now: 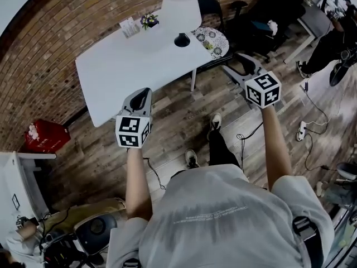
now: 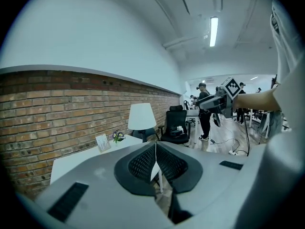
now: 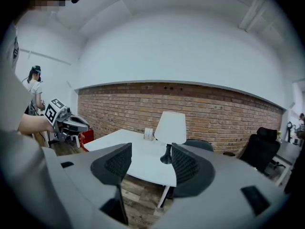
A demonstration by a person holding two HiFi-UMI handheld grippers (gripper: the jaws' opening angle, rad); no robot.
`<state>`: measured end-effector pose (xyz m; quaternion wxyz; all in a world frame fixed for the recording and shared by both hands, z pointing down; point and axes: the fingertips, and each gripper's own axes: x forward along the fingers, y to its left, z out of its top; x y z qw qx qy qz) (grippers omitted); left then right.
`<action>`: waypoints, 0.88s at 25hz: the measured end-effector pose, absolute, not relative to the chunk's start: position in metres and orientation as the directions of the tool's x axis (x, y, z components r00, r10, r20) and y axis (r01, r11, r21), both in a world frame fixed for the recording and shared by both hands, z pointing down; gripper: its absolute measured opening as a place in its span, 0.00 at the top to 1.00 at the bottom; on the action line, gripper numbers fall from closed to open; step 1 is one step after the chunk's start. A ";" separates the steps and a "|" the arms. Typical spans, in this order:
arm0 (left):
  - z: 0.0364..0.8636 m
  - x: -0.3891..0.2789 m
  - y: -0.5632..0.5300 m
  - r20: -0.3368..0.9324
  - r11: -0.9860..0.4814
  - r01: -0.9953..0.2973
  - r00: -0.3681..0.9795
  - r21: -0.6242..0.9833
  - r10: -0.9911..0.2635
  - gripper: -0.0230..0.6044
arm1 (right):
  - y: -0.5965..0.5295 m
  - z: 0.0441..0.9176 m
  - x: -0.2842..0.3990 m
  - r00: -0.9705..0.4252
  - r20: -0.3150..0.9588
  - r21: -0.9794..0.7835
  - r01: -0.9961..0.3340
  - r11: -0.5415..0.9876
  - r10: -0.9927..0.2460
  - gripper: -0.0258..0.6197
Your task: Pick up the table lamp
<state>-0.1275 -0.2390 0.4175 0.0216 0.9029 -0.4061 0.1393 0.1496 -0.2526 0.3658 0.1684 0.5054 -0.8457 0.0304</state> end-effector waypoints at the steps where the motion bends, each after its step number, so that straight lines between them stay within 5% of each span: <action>1: 0.419 -0.128 -0.241 0.269 -0.665 -0.743 0.628 -0.072 -0.731 0.94 | -0.259 0.370 0.151 -0.434 0.315 0.115 -0.866 0.488 -0.844 0.55; 22: 0.480 -0.170 -0.370 0.412 -0.514 -0.854 0.440 -0.084 -0.798 0.94 | -0.488 0.522 0.130 -0.552 0.403 -0.007 -0.800 0.601 -0.730 0.44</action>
